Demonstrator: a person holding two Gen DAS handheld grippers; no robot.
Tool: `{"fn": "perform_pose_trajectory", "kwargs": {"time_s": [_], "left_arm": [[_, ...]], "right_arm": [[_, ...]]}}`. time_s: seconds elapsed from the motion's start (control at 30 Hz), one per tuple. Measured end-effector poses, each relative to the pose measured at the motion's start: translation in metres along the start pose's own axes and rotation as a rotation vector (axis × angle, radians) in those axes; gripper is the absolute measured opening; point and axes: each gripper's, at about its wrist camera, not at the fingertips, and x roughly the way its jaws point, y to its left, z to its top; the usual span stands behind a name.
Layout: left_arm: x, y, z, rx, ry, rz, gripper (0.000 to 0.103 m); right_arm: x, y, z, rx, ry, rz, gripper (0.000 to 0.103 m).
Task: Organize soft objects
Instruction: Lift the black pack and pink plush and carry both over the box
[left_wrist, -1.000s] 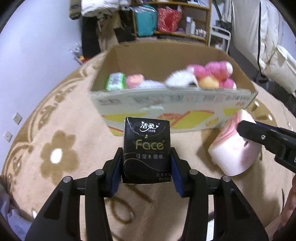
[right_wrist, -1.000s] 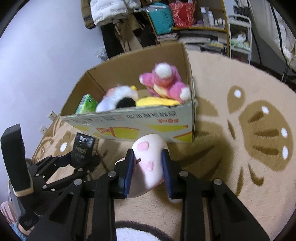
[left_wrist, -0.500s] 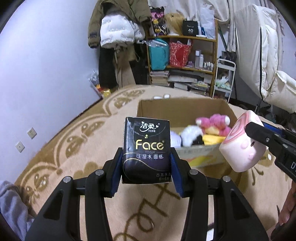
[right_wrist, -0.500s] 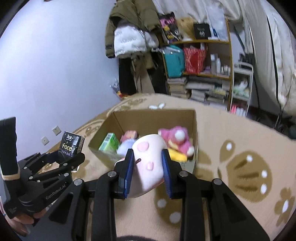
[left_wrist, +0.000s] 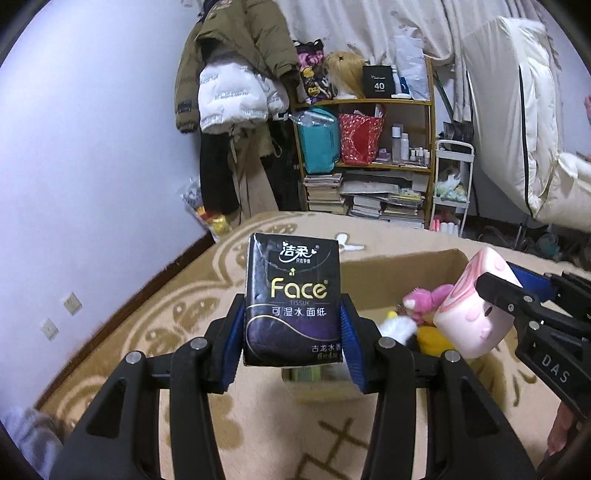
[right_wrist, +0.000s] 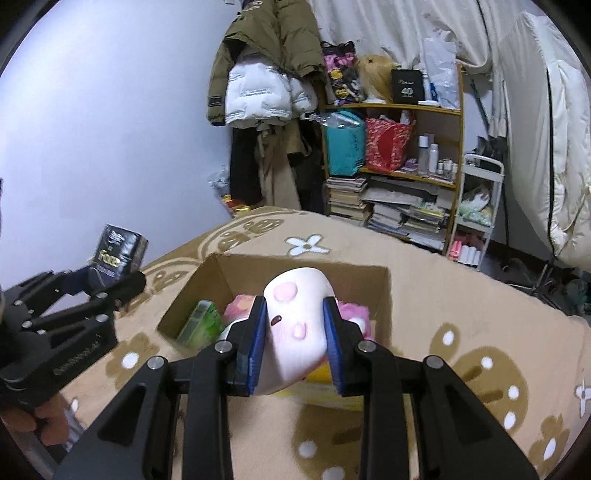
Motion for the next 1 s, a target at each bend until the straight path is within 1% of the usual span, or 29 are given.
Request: {"fn": "perform_pose_trajectory", "kwargs": {"time_s": [0.13,0.3,0.47,0.73,1.0], "left_arm": [[0.004,-0.001,0.006,0.014,-0.008,0.006,0.046],[0.016,-0.002,0.009,0.018,0.005,0.009,0.046],[0.029,-0.004,0.002,0.018,0.022,0.006,0.046],[0.054,0.000,-0.007,-0.014,0.064,-0.022,0.046],[0.073,0.000,-0.017,-0.029,0.094,-0.026,0.046]], "right_arm": [[0.010,-0.003,0.007,0.008,-0.005,-0.040,0.031],[0.024,-0.005,0.014,-0.011,-0.021,-0.052,0.032],[0.034,-0.002,0.018,-0.038,-0.042,-0.088,0.033],[0.050,-0.004,0.009,-0.021,-0.033,-0.071,0.033],[0.068,-0.007,0.004,-0.025,-0.019,-0.066,0.034]]}}
